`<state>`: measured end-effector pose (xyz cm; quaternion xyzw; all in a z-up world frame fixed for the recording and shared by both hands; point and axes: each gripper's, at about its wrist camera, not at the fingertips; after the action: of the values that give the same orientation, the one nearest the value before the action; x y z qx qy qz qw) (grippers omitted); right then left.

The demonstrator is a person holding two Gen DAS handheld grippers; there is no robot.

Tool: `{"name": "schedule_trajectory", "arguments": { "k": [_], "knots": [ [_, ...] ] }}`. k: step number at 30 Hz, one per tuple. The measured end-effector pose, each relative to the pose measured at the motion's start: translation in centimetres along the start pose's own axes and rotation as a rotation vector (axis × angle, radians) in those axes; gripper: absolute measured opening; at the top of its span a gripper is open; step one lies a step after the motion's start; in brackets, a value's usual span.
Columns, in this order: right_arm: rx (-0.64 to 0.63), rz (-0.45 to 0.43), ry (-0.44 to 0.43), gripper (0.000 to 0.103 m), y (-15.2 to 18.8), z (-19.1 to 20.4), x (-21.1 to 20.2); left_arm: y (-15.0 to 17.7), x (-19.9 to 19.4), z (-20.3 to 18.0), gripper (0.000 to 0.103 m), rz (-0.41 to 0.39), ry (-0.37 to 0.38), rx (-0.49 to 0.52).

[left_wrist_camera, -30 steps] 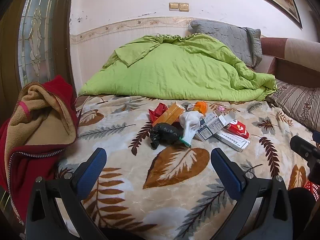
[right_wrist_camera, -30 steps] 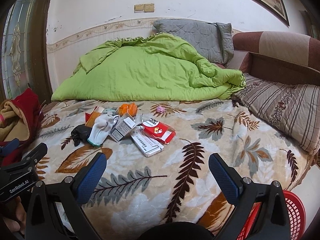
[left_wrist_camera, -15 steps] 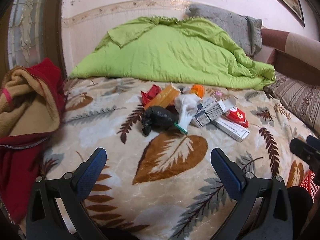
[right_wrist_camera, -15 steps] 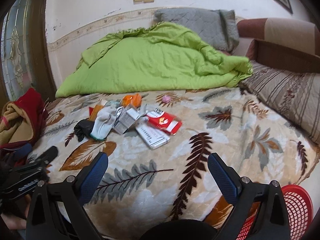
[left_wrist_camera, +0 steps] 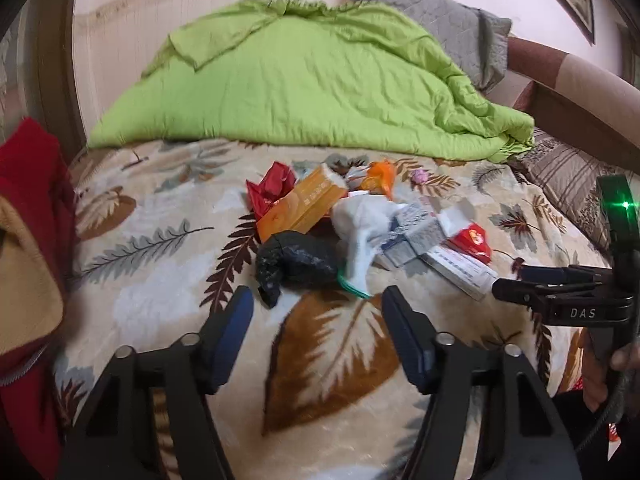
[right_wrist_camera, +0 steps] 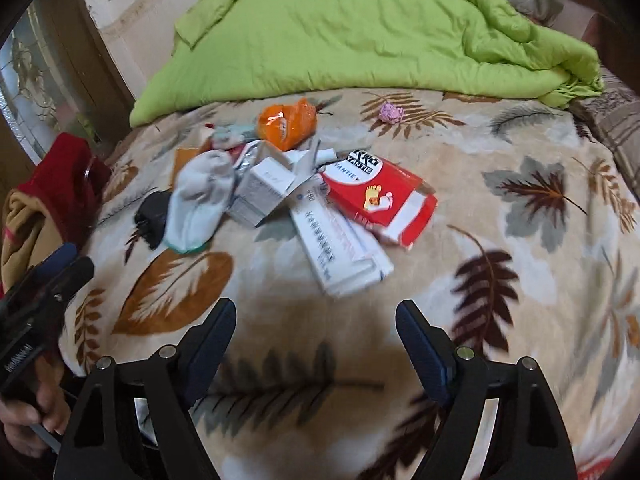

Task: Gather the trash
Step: 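Grasp the black plastic bag with the left tool while the right tool grasps the white medicine box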

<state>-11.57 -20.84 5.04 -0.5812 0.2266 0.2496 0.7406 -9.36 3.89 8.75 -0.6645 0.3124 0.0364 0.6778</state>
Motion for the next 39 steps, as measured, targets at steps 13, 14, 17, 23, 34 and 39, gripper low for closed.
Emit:
{"name": "schedule_trajectory", "arguments": {
  "k": [13,14,17,23,34,39],
  "knots": [
    [-0.143,0.098,0.093,0.070,-1.7,0.2,7.9,-1.1,4.2,3.7,0.056,0.120,0.038,-0.087],
    [-0.161,0.109,0.108,0.063,-1.7,0.7,8.2,-1.2,4.5,3.8,0.058,0.124,0.033,-0.086],
    [-0.160,0.108,0.130,0.062,-1.4,1.8,7.8,-1.6,5.7,3.8,0.061,0.142,0.045,-0.094],
    [-0.023,0.123,0.114,0.061,0.3,2.3,5.1,-1.5,9.6,2.9,0.061,0.202,0.058,-0.104],
    [0.019,-0.022,0.075,0.056,3.0,3.8,-2.0,-0.9,7.9,4.0,0.045,0.111,0.064,-0.228],
    [-0.001,-0.076,0.076,0.043,3.4,4.2,-3.0,-0.6,3.3,3.0,0.045,0.024,0.045,-0.194]
  ]
}}
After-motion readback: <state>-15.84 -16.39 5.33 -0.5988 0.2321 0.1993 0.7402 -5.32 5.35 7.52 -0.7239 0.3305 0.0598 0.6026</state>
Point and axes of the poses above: each gripper's, at about its wrist camera, not at the fingertips, and x roughly the way its jaws point, z to its left, y to its underside, and after that the axes turned 14 degrees about -z, right-handed
